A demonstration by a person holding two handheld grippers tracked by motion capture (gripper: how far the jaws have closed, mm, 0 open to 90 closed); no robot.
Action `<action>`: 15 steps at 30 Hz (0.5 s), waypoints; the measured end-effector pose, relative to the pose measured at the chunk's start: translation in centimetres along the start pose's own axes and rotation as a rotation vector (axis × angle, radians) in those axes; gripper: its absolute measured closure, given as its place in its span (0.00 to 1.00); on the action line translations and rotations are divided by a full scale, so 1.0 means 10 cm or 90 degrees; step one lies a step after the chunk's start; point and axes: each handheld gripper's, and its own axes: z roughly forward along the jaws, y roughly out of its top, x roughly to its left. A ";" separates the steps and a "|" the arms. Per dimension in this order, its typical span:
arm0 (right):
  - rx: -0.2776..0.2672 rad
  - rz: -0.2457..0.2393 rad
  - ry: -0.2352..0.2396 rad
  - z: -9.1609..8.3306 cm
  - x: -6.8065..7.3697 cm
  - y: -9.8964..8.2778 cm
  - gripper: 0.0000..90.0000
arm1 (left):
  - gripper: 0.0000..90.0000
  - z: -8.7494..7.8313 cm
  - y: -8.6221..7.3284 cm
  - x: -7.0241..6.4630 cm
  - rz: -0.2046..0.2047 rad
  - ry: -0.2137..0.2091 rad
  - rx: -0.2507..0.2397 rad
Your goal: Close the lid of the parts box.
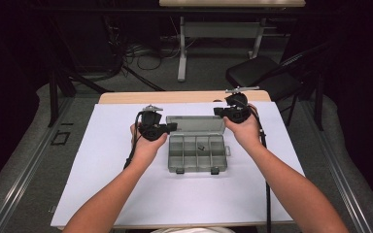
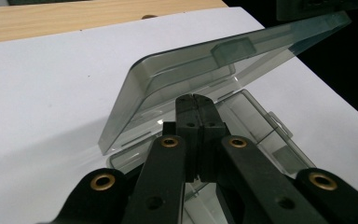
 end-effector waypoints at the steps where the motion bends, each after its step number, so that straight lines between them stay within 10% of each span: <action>1: 0.003 0.002 0.003 0.00 0.00 -0.01 1.00 | 1.00 0.01 0.00 -0.01 0.002 -0.001 0.001; 15: 0.015 0.003 0.021 -0.03 -0.01 -0.11 1.00 | 1.00 0.02 -0.16 -0.06 0.002 -0.011 0.010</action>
